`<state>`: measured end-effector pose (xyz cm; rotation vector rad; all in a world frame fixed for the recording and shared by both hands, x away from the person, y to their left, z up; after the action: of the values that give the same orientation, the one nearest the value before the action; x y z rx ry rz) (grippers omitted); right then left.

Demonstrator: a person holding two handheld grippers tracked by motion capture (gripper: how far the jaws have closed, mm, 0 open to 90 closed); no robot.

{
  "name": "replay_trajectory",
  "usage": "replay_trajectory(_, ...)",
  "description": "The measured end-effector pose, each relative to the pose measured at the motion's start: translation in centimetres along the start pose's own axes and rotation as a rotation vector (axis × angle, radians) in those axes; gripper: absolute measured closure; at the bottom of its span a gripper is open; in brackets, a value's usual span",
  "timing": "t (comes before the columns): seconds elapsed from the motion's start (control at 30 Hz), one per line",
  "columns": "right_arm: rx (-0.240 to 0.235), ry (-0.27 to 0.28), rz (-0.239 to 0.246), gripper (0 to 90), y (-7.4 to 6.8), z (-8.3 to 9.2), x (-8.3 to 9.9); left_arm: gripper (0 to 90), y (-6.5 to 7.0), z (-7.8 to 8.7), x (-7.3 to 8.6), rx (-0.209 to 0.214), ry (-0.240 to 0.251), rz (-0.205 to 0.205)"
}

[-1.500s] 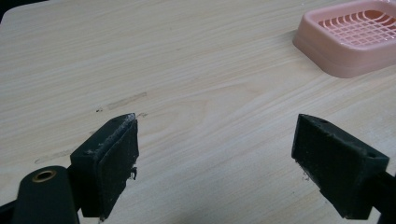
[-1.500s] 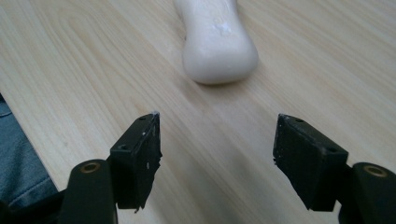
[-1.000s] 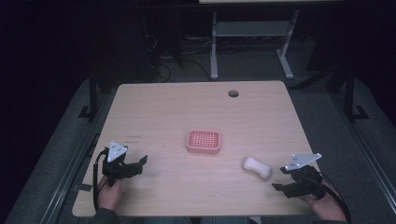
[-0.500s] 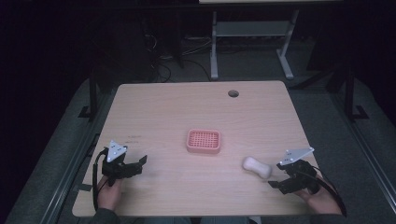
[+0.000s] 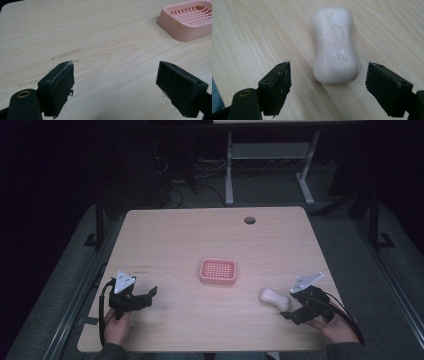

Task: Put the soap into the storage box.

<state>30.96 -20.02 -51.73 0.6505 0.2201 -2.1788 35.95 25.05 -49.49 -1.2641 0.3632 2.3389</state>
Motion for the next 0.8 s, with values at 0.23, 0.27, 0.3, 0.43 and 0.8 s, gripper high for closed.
replay_trajectory(0.23, -0.006, -0.032, 0.011, 23.1, 0.0, -0.8, -0.5, 14.1, 0.0, 0.0, 0.0, 0.001, 0.002, 0.001)
replay_trajectory(0.27, -0.007, -0.033, 0.017, 23.2, 0.1, -0.9, -0.6, 14.1, 0.0, 0.0, 0.0, 0.001, -0.002, 0.000)
replay_trajectory(0.3, -0.009, -0.035, 0.015, 23.3, 0.1, -1.0, -0.7, 14.1, 0.0, 0.0, 0.0, 0.001, -0.004, 0.001)
replay_trajectory(0.43, -0.006, -0.054, 0.028, 24.7, 0.3, -1.5, -1.3, 14.1, 0.0, 0.0, 0.0, 0.001, -0.005, 0.000)
replay_trajectory(0.8, -0.018, -0.097, 0.057, 28.5, 0.3, -2.9, -2.0, 14.1, 0.0, 0.0, 0.0, 0.003, -0.005, 0.000)
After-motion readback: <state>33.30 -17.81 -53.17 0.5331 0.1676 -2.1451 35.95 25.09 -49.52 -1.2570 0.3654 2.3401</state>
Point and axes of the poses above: each handheld gripper's, and its own axes: z roughly backward along the jaws, x roughly out of its underside, y roughly to its right, the point moved 10 cm from there along -z, roughly forward along the jaws, and after that the axes turned 6 degrees about x, right-handed, at the moved point
